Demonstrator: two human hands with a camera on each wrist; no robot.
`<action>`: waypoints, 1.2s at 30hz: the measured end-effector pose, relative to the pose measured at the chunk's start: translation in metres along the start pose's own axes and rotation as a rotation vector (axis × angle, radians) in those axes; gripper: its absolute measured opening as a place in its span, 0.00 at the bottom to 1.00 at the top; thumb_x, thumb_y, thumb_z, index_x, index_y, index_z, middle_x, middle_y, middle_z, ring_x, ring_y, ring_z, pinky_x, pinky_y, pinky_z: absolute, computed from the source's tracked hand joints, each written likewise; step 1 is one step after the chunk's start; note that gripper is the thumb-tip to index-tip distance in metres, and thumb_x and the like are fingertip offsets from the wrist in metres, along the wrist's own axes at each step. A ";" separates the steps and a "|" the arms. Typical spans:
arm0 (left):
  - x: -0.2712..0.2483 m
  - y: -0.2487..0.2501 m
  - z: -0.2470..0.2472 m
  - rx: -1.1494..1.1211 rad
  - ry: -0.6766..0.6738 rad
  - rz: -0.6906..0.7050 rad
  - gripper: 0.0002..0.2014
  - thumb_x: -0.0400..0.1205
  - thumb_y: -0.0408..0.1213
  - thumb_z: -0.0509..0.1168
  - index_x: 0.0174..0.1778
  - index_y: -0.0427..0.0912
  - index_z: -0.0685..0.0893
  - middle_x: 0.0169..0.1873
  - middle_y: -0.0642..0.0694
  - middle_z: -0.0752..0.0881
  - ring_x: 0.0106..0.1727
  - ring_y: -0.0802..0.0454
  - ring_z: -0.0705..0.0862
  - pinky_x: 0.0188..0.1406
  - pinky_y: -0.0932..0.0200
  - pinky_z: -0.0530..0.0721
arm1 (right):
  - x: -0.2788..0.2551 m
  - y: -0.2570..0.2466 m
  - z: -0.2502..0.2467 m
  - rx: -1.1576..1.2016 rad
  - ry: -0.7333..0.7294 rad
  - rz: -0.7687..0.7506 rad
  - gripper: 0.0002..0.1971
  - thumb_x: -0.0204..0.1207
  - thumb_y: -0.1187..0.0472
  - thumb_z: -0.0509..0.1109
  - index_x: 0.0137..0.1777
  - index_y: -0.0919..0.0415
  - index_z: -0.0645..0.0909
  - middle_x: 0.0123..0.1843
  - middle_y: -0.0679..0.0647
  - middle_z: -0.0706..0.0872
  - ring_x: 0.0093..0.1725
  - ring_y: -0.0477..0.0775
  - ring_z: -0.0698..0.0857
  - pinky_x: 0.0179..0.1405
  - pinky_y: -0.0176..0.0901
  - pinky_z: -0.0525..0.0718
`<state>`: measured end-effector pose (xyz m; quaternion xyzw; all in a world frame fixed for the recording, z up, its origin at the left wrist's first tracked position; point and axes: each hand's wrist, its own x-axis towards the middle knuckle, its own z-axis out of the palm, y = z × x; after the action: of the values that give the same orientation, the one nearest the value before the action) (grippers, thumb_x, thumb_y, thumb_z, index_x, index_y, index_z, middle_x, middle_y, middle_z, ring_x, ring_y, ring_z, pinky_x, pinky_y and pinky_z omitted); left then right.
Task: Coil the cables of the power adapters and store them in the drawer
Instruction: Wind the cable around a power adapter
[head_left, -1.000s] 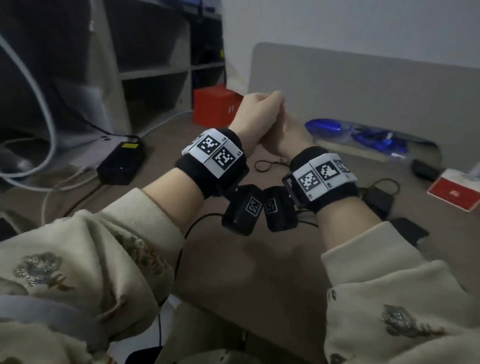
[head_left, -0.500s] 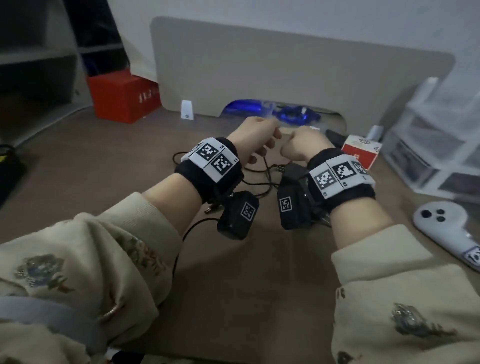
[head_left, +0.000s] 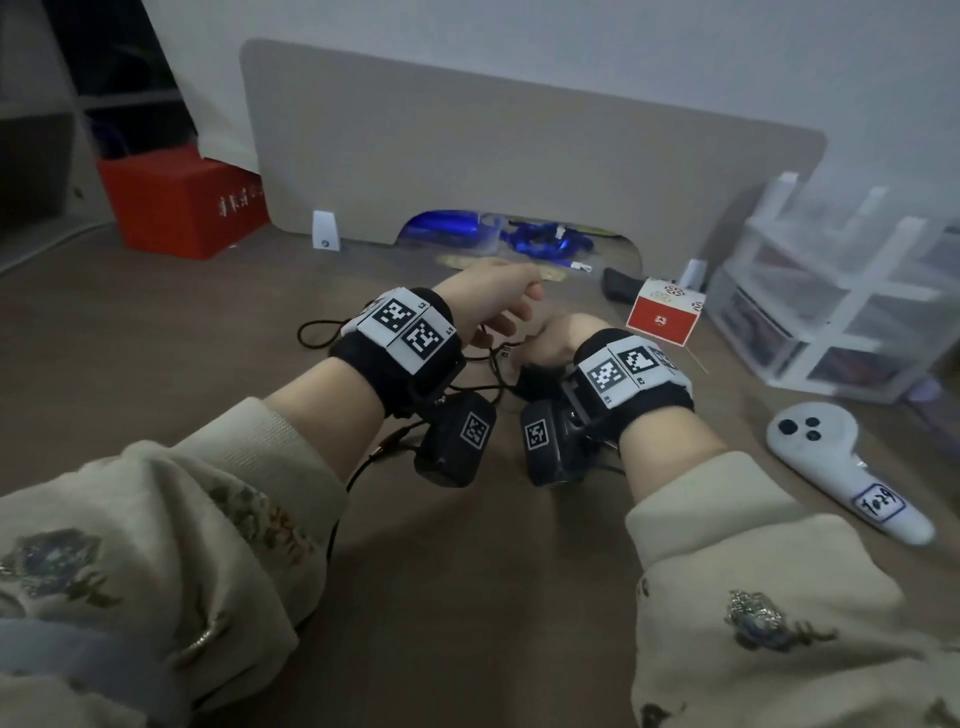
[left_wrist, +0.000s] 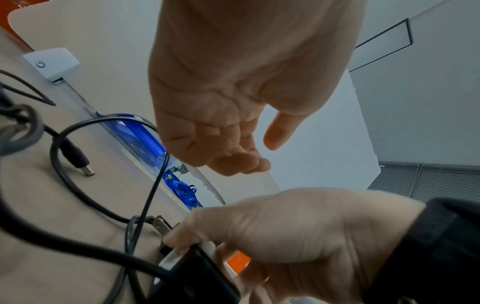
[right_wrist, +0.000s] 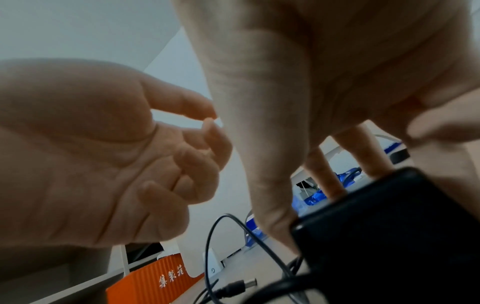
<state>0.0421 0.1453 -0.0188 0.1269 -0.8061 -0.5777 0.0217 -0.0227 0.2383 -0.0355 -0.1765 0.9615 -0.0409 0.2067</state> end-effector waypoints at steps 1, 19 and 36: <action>0.000 -0.001 -0.002 -0.006 0.002 -0.003 0.08 0.85 0.43 0.58 0.44 0.47 0.80 0.38 0.50 0.81 0.34 0.53 0.76 0.30 0.59 0.70 | 0.001 0.000 0.001 0.015 0.002 0.009 0.20 0.79 0.44 0.67 0.56 0.61 0.82 0.55 0.59 0.86 0.52 0.59 0.85 0.62 0.53 0.83; -0.024 -0.012 -0.035 -0.255 0.035 0.115 0.17 0.83 0.55 0.62 0.56 0.47 0.86 0.41 0.48 0.88 0.36 0.51 0.87 0.34 0.62 0.80 | -0.027 -0.043 0.009 1.117 0.609 -0.550 0.23 0.71 0.64 0.73 0.66 0.52 0.74 0.59 0.58 0.86 0.59 0.56 0.86 0.60 0.55 0.87; -0.014 -0.033 -0.089 -0.587 0.443 0.187 0.27 0.87 0.59 0.56 0.76 0.45 0.68 0.59 0.48 0.81 0.56 0.53 0.83 0.49 0.59 0.82 | -0.007 -0.090 0.038 1.077 0.001 -0.750 0.08 0.83 0.57 0.68 0.57 0.60 0.80 0.43 0.57 0.89 0.46 0.57 0.88 0.61 0.58 0.85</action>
<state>0.0776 0.0560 -0.0186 0.1628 -0.5903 -0.7380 0.2837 0.0285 0.1562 -0.0538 -0.3714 0.6800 -0.5859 0.2377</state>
